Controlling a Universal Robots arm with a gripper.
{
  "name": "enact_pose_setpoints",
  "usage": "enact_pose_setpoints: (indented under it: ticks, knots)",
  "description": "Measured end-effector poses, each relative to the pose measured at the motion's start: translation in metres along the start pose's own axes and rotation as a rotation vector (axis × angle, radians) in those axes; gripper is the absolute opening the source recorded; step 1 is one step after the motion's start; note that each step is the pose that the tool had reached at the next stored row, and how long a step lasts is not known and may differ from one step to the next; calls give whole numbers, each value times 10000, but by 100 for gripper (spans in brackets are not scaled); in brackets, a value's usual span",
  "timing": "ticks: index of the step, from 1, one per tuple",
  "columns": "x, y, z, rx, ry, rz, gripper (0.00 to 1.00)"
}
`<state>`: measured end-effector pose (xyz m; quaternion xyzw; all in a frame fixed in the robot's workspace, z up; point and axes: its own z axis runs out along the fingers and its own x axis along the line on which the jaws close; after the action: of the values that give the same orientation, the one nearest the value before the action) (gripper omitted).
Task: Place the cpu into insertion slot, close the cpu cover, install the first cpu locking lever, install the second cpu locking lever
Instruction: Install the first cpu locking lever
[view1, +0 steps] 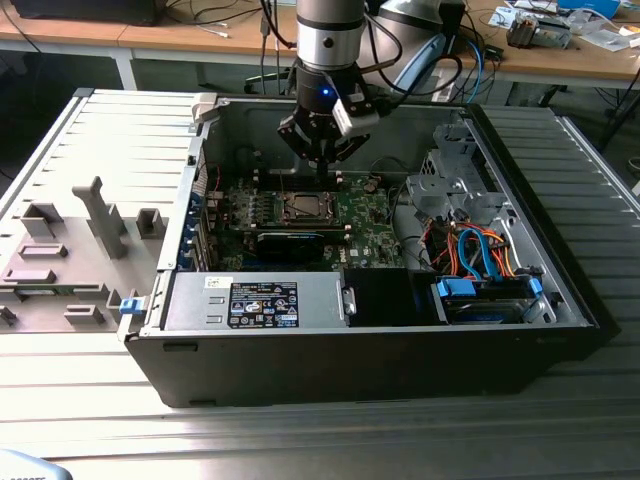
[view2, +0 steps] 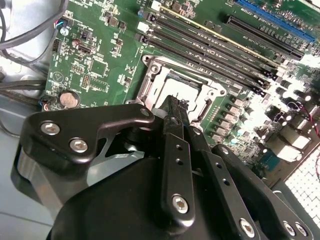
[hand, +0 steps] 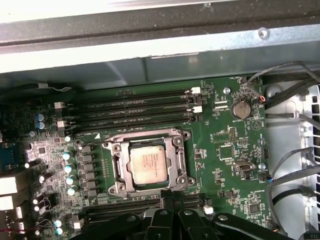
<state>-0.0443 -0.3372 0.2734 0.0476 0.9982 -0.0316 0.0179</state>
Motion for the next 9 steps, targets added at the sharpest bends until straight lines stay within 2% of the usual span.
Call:
enact_pose_setpoints:
  ticks: [9]
  knots:
    - [0, 0, 0, -13, -20, -328, 11]
